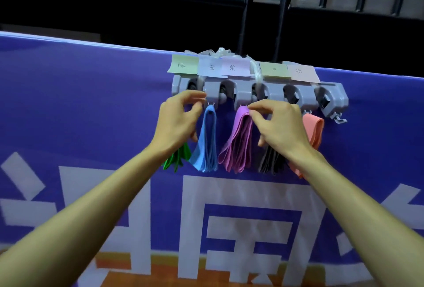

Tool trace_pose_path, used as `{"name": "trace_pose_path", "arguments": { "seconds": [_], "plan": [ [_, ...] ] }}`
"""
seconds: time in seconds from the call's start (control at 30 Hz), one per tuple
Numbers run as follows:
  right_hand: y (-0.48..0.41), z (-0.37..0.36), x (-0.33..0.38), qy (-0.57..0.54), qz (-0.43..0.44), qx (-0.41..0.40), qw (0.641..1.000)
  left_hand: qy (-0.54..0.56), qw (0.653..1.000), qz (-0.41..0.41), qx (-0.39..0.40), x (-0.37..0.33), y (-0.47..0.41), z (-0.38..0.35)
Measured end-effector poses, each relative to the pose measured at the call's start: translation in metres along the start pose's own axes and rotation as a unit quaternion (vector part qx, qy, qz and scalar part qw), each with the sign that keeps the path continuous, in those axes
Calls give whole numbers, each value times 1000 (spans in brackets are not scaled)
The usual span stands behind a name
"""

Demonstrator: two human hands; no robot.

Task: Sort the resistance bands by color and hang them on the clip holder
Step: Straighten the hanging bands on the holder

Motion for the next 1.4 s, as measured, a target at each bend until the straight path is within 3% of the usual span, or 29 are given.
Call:
{"name": "trace_pose_path", "arguments": {
  "seconds": [0.1, 0.4, 0.6, 0.87, 1.13, 1.27, 1.4],
  "plan": [
    [3, -23, 13, -5, 13, 20, 1000, -41, 999, -2, 14, 19, 13, 2],
    [-3, -81, 12, 38, -60, 98, 993, -119, 990, -24, 71, 23, 13, -26],
    [-8, -91, 9, 88, -60, 90, 990, -103, 991, -16, 79, 41, 9, -37],
    [3, -103, 0, 86, -87, 81, 989, -178, 979, -56, 85, 49, 24, -51],
    [1, -94, -8, 154, -77, 78, 982, -226, 971, -41, 69, 61, 21, -40],
    [3, -101, 0, 157, -51, 109, 980, -229, 966, -56, 106, 59, 18, -43],
    [-2, -90, 11, 87, -50, 70, 992, -150, 984, -62, 66, 46, 17, -32]
  ]
}}
Point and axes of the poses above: each hand's wrist, its own y-axis away from the middle knuckle, its own z-axis out of the back of the hand, x = y × z, the point moved 7 cm from there along -y, towards the middle knuckle, and after that the axes turned 12 degrees about -y, right-handed, at the moved point
